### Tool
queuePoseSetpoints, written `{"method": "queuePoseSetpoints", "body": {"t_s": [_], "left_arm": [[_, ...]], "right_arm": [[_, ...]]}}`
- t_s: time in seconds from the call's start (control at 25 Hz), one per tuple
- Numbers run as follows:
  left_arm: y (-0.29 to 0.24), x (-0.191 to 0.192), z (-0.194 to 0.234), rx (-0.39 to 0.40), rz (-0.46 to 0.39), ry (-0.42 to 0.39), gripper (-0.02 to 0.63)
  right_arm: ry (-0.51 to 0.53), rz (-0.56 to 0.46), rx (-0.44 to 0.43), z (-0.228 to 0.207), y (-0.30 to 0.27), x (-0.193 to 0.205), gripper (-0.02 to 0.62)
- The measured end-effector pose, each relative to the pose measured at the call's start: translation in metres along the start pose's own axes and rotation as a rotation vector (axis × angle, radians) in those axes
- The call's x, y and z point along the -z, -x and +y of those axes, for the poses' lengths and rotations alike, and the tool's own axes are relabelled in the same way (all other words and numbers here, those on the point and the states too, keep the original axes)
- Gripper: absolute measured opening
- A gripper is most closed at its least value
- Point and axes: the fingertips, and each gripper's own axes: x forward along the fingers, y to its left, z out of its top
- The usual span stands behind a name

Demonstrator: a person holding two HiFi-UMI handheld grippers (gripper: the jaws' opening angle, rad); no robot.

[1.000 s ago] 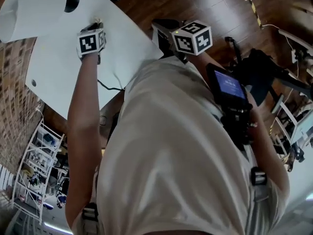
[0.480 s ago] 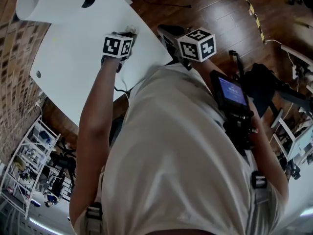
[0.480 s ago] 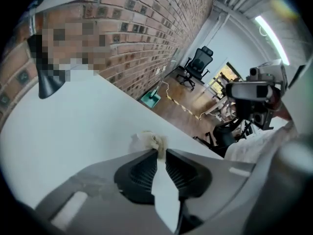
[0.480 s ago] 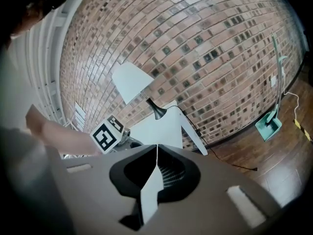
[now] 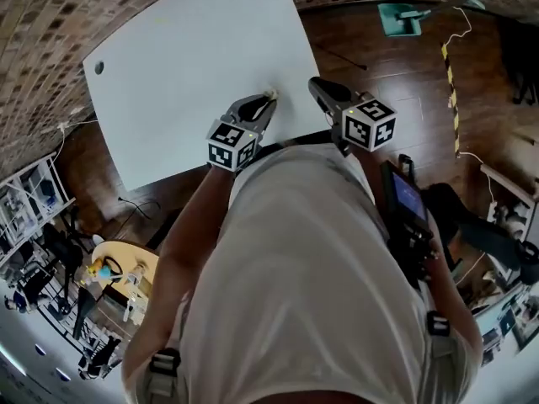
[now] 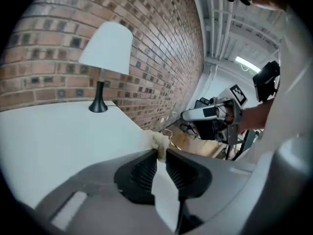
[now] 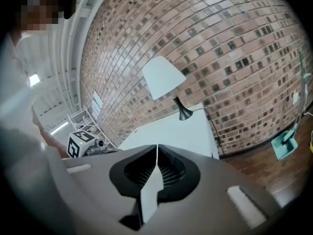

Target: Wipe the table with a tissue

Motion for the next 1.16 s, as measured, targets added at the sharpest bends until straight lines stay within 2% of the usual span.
{"method": "queuePoseSetpoints", "body": {"t_s": [0.28, 0.52, 0.68, 0.88, 1.16], "left_arm": [[0.085, 0.013, 0.029, -0.23, -0.236, 0.084, 0.064], [0.179, 0.034, 0.049, -0.343, -0.344, 0.139, 0.064], [0.205, 0.054, 0.049, -0.387, -0.38, 0.171, 0.064], [0.223, 0.075, 0.038, -0.401, -0.403, 0.19, 0.064], [0.266, 0.103, 0.03, -0.417, -0.418, 0.219, 0.064]], "right_arm": [[0.188, 0.017, -0.138, 0.059, -0.029, 0.005, 0.014], [0.249, 0.058, -0.199, 0.134, -0.052, 0.021, 0.014], [0.278, 0.091, -0.237, 0.161, -0.062, 0.036, 0.014], [0.304, 0.118, -0.268, 0.186, -0.064, 0.055, 0.014], [0.299, 0.119, -0.252, 0.217, -0.057, 0.075, 0.014]]}}
